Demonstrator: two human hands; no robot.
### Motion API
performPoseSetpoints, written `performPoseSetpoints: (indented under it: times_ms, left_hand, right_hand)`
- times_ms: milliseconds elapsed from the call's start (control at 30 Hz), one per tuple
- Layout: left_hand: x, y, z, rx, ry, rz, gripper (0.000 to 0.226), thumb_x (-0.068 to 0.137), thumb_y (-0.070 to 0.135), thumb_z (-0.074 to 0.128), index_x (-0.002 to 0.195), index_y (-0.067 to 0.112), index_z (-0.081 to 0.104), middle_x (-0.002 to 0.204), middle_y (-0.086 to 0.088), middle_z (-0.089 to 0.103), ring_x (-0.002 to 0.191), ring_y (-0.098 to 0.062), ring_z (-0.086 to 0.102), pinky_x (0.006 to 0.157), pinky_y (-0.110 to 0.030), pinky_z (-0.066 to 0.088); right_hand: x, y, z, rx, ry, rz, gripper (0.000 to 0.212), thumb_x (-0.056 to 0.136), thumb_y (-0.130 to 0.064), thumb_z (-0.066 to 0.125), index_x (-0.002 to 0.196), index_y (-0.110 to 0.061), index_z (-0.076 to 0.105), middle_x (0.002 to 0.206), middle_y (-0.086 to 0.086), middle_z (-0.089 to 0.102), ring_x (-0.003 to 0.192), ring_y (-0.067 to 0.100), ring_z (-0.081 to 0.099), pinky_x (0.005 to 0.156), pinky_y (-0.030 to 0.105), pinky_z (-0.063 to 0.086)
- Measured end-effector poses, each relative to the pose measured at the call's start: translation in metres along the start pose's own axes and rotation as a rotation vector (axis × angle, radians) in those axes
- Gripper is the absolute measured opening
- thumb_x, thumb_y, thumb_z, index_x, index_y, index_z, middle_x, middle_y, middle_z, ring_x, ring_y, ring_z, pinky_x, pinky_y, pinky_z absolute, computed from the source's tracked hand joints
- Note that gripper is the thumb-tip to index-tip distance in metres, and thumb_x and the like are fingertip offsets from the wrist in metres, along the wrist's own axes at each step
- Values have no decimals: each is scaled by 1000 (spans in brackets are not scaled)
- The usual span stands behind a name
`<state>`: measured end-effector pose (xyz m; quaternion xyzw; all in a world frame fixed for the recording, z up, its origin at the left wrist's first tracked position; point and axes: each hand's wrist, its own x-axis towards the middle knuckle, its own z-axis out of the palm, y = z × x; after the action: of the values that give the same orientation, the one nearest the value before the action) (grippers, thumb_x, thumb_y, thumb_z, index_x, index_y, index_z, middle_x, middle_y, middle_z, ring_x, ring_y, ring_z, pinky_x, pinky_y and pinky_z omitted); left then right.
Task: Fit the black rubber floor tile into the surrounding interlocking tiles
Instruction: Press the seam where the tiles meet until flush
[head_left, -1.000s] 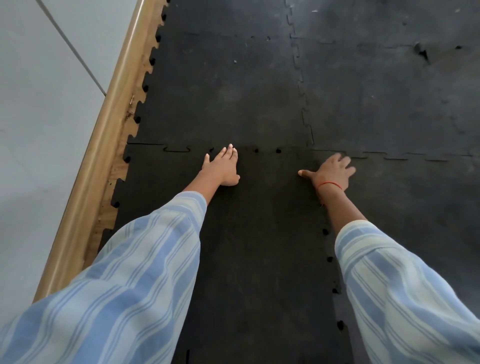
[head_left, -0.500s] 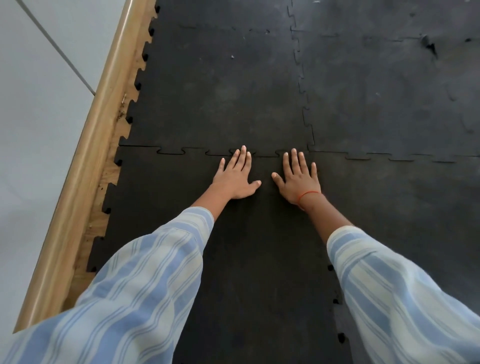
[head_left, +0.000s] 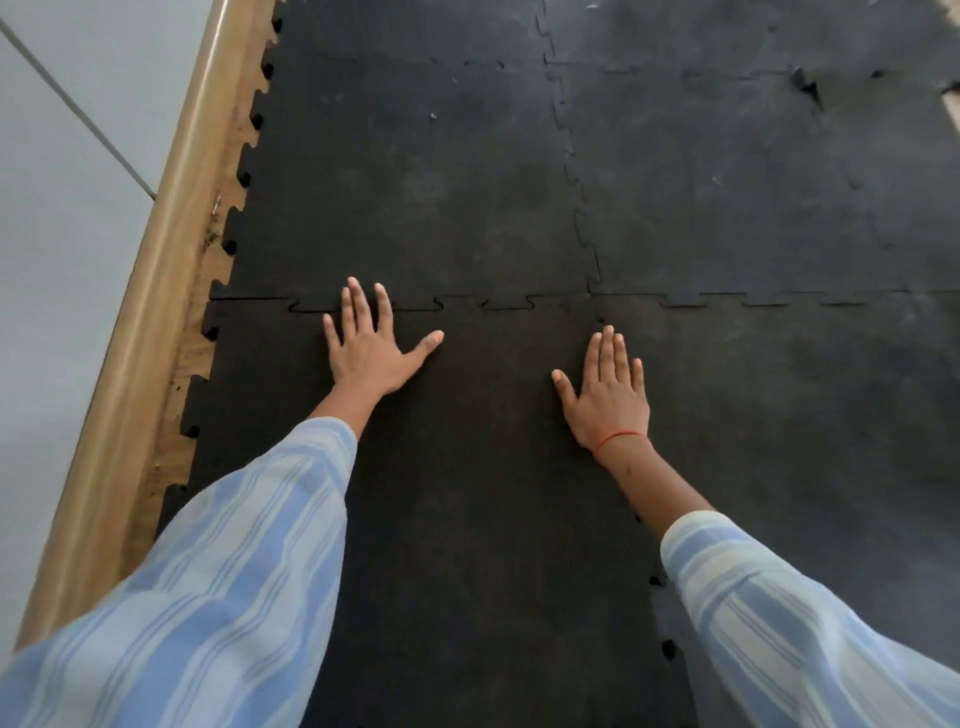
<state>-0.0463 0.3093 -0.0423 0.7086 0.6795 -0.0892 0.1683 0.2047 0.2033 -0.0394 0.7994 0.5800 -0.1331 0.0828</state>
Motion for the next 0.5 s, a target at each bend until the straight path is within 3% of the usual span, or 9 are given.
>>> performPoseSetpoints:
  times_ms: [133,233,333,400,500]
  left_hand:
    - [9,6,-5,92,-65,70,99,80,82,11,150,17,-18,157,-10,-27,146,-23,-20,115,-53,-9]
    - [-6,56,5,94,-65,352,77,94,63,18,151,23,-14,159,-2,-24,147,-20,-18,115,-53,-8]
    - [-23,117,13,90,-207,615,63,100,50,19,151,28,-10,160,4,-20,148,-16,-14,116,-52,-5]
    - [-29,144,20,153,-264,707,59,101,47,18,152,30,-6,160,6,-18,148,-16,-13,115,-54,-4]
    - [-27,163,23,206,-277,749,58,101,47,18,152,31,-4,160,6,-18,148,-16,-14,114,-56,-5]
  right_hand:
    - [13,2,0,45,-136,7,75,97,-56,12,150,-9,-14,159,5,-21,147,19,-17,119,38,-6]
    - [15,5,0,101,-188,-15,75,98,-55,15,150,-10,-15,158,4,-24,146,19,-20,118,39,-7]
    - [18,18,-13,273,-232,-84,66,102,-40,25,152,-9,-7,160,5,-18,147,19,-16,118,39,-5]
    - [11,39,-17,432,-213,-70,60,104,-31,27,152,-8,0,161,6,-12,148,19,-11,118,40,-4]
    - [-23,72,-1,362,-143,34,61,103,-37,25,153,-12,1,161,3,-11,148,17,-12,118,41,-5]
